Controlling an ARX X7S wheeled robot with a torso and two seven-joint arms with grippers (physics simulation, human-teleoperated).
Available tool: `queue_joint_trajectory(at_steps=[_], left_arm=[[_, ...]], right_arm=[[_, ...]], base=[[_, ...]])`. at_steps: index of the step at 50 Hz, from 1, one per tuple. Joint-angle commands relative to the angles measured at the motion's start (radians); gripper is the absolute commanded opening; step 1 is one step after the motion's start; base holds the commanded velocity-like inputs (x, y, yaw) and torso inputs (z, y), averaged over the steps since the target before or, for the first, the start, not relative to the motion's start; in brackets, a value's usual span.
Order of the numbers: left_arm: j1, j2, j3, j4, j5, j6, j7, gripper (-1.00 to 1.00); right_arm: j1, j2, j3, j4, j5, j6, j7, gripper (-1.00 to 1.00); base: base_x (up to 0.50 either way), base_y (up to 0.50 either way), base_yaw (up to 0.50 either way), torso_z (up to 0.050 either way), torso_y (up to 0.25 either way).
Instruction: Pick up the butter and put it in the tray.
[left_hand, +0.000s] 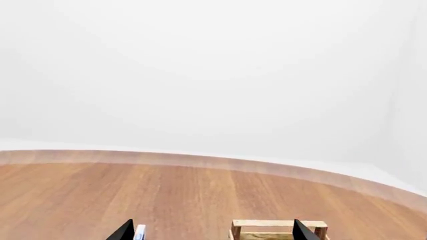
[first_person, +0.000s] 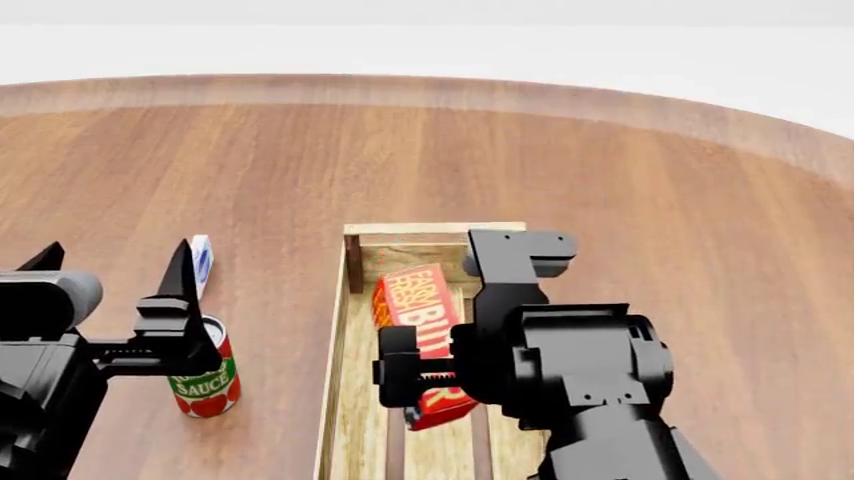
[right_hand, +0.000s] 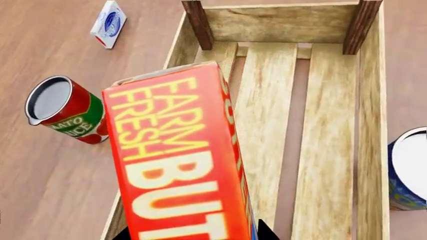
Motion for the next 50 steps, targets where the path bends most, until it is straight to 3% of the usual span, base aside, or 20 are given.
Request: queue_joint_trajectory(at_steps=[1, 31, 38, 50], left_arm=[[0.002, -0.003, 0.000, -0.007, -0.003, 0.008, 0.000, 1.00], [0.001, -0.010, 0.001, -0.016, -0.014, 0.016, -0.005, 1.00], [0.000, -0.011, 0.003, -0.017, -0.017, 0.018, -0.006, 1.00], [0.001, -0.015, 0.003, -0.021, -0.021, 0.023, -0.008, 1.00]], right_arm=[[-0.002, -0.004, 0.046, 0.000, -0.001, 0.028, -0.019, -1.00], [-0.025, -0.004, 0.171, 0.000, -0.093, 0.091, -0.008, -1.00], [-0.034, -0.004, 0.254, 0.000, -0.143, 0.147, 0.009, -1.00], [-0.037, -0.004, 0.239, 0.000, -0.130, 0.154, -0.004, -1.00]], base=[[0.00, 0.00, 0.00, 0.000, 0.000], [0.00, 0.00, 0.00, 0.000, 0.001], [0.00, 0.00, 0.00, 0.000, 0.001], [0.00, 0.00, 0.00, 0.001, 0.001]])
